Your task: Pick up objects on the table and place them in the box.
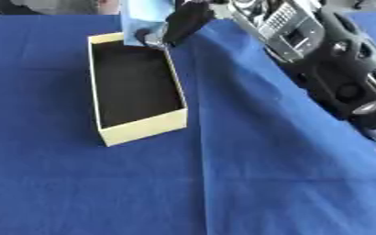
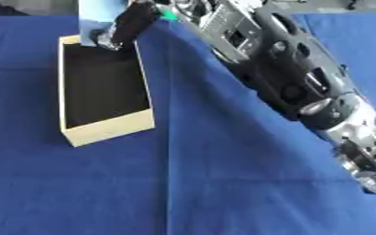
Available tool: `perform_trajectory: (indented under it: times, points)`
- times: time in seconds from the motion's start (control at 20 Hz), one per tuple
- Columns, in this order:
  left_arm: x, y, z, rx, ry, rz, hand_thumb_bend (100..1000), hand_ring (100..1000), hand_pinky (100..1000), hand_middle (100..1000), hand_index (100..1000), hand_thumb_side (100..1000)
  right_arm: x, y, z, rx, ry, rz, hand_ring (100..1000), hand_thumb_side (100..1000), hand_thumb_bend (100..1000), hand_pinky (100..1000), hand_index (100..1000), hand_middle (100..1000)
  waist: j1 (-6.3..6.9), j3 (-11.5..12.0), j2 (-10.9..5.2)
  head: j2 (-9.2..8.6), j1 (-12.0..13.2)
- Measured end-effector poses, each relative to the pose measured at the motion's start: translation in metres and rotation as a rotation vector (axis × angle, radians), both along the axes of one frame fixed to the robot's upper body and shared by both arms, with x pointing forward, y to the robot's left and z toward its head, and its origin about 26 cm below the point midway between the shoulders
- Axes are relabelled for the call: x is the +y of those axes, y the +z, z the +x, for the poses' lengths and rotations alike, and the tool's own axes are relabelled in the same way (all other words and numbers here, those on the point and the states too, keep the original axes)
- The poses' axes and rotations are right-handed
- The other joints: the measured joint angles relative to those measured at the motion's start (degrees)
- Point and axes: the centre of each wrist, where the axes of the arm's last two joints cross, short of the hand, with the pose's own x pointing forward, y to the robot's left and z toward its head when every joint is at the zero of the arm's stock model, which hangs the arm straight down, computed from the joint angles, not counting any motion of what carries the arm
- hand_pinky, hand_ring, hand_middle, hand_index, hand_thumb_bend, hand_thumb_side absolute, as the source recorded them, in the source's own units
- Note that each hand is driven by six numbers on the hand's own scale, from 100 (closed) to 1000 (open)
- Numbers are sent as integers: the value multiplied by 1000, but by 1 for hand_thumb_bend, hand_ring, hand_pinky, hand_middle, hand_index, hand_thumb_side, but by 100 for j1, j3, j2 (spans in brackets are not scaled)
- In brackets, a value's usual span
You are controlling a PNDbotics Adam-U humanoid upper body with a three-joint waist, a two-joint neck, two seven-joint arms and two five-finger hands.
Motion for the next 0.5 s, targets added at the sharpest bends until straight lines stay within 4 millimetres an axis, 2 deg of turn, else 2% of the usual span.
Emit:
perform_trajectory:
  times: [0.35,0.45,0.5]
  points:
    - [-1,1,0,-2,-9,3,100,731,487,626,730,712,12,-18,16,64,9,-50,844,369,100,771,779,717,-38,52,0,7,-30]
    - [-1,2,1,-5,-11,4,100,731,487,626,730,711,13,-23,21,82,8,-66,856,419,100,774,793,743,-42,72,0,25,-30]
    - [-1,2,1,-5,-11,4,100,731,487,626,730,711,13,-25,23,90,6,-80,863,477,100,777,801,757,-49,81,0,37,-31]
